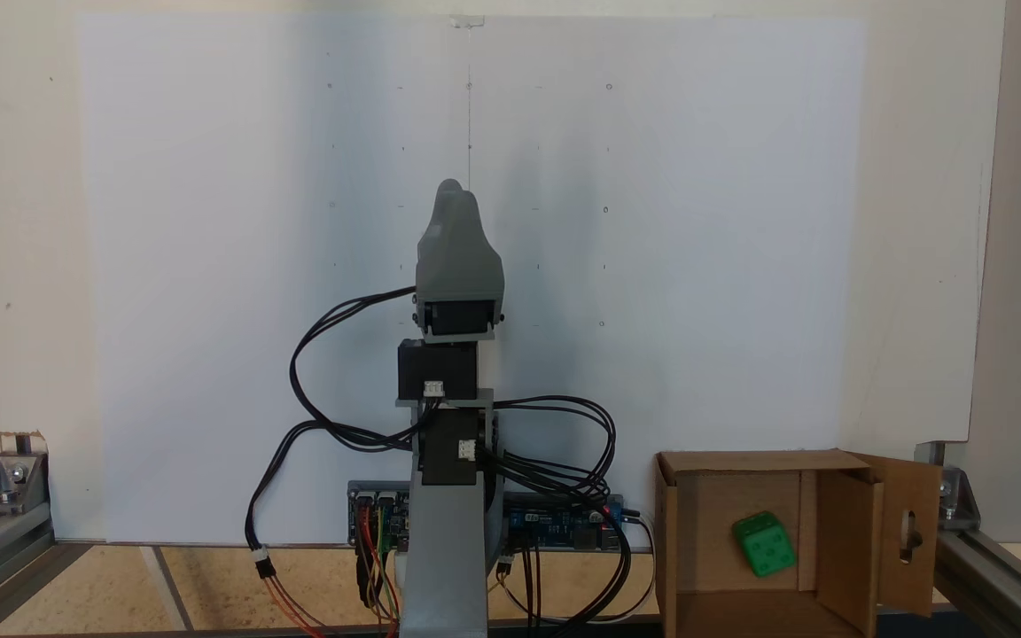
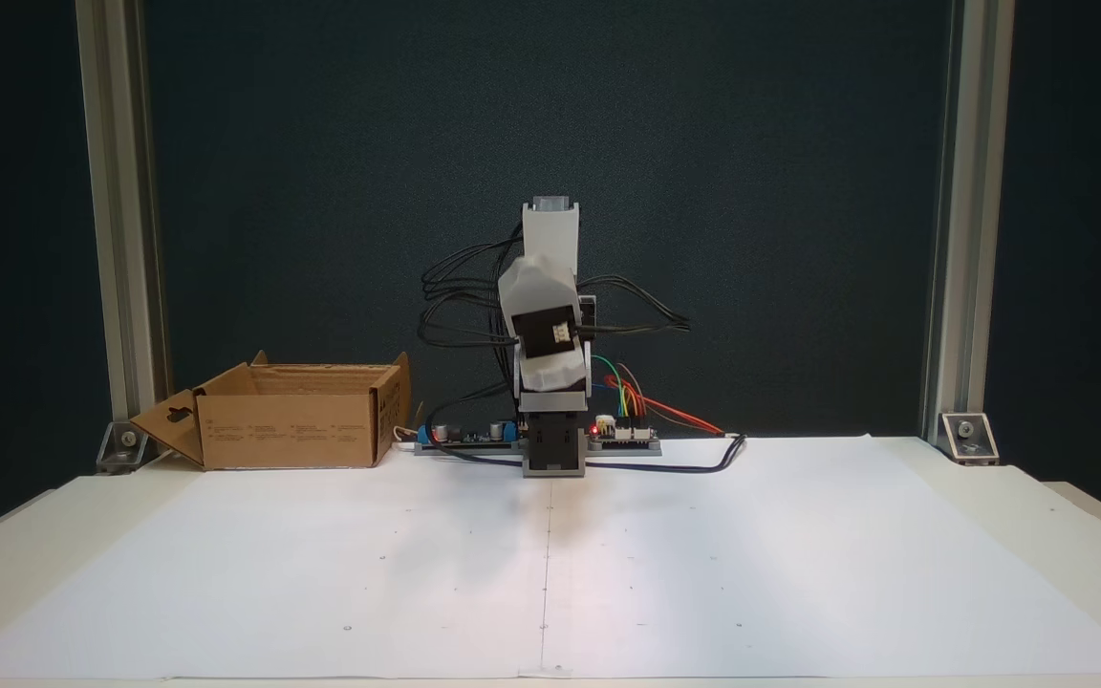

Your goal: Grasp a green dice and put it in the bin.

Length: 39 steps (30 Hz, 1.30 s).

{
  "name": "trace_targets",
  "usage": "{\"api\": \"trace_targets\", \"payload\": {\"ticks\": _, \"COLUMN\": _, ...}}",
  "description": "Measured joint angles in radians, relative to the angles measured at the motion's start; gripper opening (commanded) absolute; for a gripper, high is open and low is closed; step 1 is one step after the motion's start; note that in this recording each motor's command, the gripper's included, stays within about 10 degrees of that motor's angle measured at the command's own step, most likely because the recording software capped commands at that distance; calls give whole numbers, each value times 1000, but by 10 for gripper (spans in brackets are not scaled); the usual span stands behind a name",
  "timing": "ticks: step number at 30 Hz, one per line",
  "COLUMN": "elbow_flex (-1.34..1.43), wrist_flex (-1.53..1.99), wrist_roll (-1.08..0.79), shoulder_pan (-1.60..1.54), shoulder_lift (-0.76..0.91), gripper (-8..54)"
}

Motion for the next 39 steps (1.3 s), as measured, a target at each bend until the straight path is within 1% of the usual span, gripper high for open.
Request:
{"api": "trace_targets", "payload": {"ticks": 5, "elbow_flex": 83, "wrist_flex": -138, "wrist_roll": 0, "shoulder_pan": 0, "shoulder_lift": 0, "gripper": 436}}
{"api": "trace_targets", "payload": {"ticks": 18, "elbow_flex": 276, "wrist_flex": -262, "wrist_roll": -3, "shoulder_pan": -3, "shoulder_lift": 0, "gripper": 439}}
{"api": "trace_targets", "payload": {"ticks": 22, "elbow_flex": 281, "wrist_flex": -308, "wrist_roll": -5, "shoulder_pan": -3, "shoulder_lift": 0, "gripper": 443}}
{"api": "trace_targets", "payload": {"ticks": 39, "elbow_flex": 281, "wrist_flex": -308, "wrist_roll": -5, "shoulder_pan": -3, "shoulder_lift": 0, "gripper": 445}}
